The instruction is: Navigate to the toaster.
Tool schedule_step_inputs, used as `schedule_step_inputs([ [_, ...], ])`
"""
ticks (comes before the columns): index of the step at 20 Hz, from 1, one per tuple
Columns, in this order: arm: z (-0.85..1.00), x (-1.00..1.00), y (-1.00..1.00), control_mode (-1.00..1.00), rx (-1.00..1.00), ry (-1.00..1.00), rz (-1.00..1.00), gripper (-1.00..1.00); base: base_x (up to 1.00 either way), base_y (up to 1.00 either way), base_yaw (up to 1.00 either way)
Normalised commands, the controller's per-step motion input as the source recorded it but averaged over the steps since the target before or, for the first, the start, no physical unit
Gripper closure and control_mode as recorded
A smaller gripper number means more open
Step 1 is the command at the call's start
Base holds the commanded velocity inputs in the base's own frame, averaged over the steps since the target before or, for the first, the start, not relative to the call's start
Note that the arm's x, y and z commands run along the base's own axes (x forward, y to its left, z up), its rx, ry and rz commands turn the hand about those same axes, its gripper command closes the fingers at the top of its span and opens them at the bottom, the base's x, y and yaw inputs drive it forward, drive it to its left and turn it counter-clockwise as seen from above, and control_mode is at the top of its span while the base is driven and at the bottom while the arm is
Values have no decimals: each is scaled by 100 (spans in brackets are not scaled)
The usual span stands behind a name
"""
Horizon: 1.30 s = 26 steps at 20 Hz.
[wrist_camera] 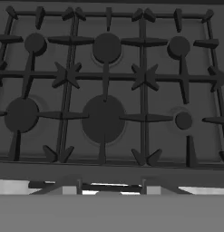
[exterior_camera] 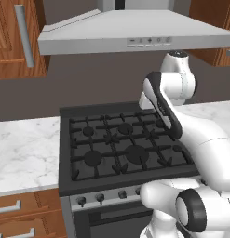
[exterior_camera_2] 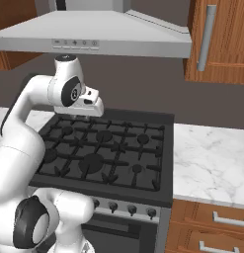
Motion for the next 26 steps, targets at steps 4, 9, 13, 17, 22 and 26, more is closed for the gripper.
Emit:
schedule_step_inputs([
  [4, 0, -29, 0, -100, 0, 0, 0, -100, 0, 0, 0],
  [9, 0, -93, 0, -100, 0, 1, 0, -100, 0, 0, 0],
  [13, 0, -99, -2, -100, 0, 1, -2, -100, 0, 0, 0],
  [17, 0, -98, -6, -100, 0, -15, -2, -100, 0, 0, 0],
  [22, 6, -62, -8, 100, 0, -15, -4, -100, -17, 0, 0],
  [26, 0, 0, 0, 100, 0, 0, 0, -100, -97, 8, 12],
])
